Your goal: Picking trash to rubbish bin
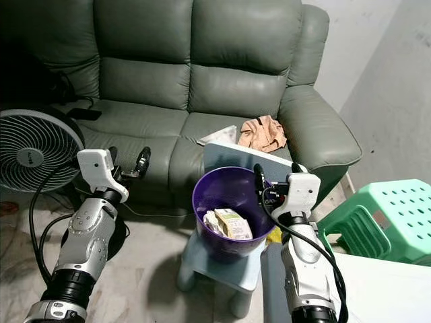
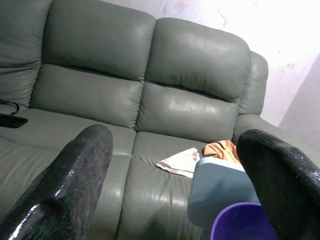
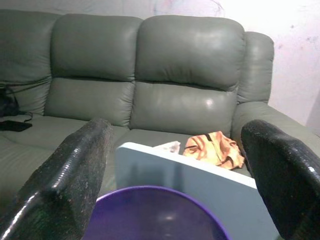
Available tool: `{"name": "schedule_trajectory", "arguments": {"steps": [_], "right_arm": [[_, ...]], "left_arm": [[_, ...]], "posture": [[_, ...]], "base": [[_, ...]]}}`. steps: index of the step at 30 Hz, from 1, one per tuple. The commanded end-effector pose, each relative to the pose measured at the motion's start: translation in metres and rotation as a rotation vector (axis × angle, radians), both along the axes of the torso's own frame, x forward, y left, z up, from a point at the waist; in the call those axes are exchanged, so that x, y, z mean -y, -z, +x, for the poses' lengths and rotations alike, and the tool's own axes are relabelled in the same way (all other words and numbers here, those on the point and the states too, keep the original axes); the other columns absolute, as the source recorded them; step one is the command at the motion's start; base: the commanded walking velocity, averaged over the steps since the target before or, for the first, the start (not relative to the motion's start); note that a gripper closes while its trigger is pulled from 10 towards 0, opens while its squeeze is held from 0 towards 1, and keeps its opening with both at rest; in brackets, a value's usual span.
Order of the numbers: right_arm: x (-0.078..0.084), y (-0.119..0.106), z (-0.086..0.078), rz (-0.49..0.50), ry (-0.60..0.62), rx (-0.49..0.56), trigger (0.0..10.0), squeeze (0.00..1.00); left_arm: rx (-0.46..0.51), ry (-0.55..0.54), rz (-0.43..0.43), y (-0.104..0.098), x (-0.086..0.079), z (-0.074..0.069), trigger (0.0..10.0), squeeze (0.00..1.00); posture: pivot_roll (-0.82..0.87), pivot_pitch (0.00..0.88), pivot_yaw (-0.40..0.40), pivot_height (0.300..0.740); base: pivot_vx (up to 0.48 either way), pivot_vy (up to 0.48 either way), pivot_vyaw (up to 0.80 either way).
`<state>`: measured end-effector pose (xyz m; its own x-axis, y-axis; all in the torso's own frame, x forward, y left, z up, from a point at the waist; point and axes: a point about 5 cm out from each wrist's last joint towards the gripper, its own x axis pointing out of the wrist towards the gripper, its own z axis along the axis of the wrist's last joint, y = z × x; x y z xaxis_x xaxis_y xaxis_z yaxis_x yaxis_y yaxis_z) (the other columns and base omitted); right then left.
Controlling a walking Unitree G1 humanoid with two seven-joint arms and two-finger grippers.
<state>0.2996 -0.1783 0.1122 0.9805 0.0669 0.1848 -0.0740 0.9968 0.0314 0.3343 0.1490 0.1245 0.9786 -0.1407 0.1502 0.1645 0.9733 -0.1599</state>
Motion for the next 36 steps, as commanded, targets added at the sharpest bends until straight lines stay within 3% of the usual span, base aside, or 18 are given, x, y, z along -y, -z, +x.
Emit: {"name": "schedule_trajectory", "arguments": {"steps": [1,36], "right_arm": [[-0.0016,-0.0012,0.0016,0.000,-0.002,0.000,10.0,0.00],[-0.0020,-0.0014,0.0013,-0.012,-0.014,-0.005,10.0,0.00]], "left_arm": [[-0.003,-0.002,0.008,0.0004,-0.0016,0.0003,10.0,0.00],[0.001,0.000,0.002,0.0002,0.0014,0.0017,10.0,0.00]], "posture": [[0.00,0.000,-0.077,0.740],[-0.01,0.000,-0.089,0.740]], "base": [[0.000,0.307,0.00],[0.000,0.306,0.00]]}}
